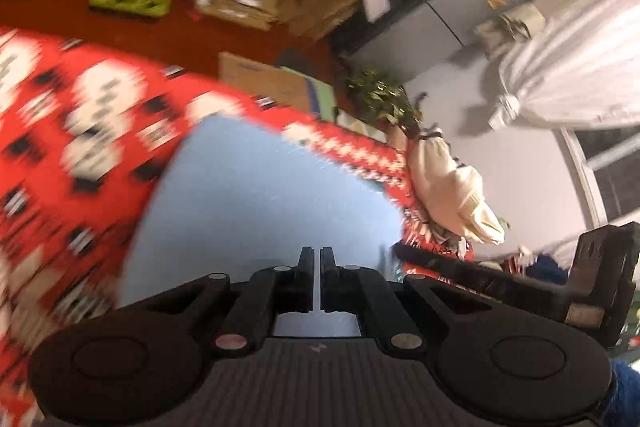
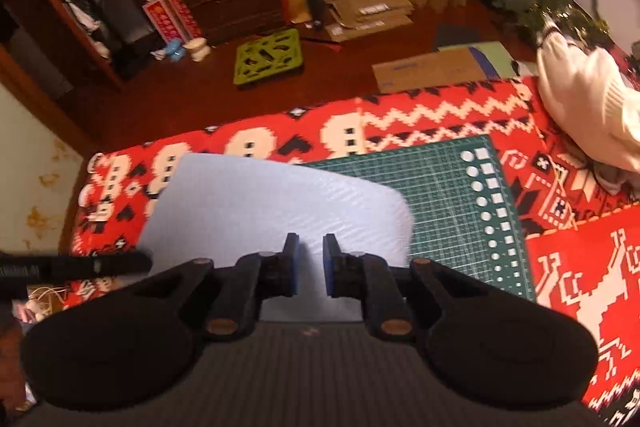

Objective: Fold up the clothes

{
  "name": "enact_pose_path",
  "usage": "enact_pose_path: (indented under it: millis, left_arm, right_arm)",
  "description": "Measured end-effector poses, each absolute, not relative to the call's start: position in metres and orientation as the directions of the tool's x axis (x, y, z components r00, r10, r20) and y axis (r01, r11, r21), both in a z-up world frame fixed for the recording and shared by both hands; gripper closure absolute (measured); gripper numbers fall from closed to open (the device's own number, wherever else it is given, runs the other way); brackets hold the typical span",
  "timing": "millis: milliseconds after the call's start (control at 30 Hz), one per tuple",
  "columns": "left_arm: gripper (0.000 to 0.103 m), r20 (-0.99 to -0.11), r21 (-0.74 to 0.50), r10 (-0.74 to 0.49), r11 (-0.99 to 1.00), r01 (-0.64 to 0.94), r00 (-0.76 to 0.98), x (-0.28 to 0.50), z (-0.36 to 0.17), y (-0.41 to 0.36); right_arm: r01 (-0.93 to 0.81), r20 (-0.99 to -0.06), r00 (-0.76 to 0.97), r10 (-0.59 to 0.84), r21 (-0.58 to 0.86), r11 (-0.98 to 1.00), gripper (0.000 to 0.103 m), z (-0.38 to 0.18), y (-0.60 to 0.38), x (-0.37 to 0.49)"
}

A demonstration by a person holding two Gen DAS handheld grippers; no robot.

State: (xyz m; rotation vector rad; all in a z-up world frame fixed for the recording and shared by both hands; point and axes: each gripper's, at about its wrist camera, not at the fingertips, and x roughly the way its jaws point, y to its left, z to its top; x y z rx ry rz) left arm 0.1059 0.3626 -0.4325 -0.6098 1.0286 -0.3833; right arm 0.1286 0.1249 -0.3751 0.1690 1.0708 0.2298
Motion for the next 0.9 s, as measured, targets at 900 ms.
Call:
enact_pose_path:
  millis: [900]
  left_arm:
    - [0.101,-0.809,-0.474,-0.445,0.880,0.021,0.385,0.157,-0.441,0.331]
  right_arm:
    - [0.010,-0.862,0.449,0.234,0.267,0.964,0.090,-0.404,0.099,0.166]
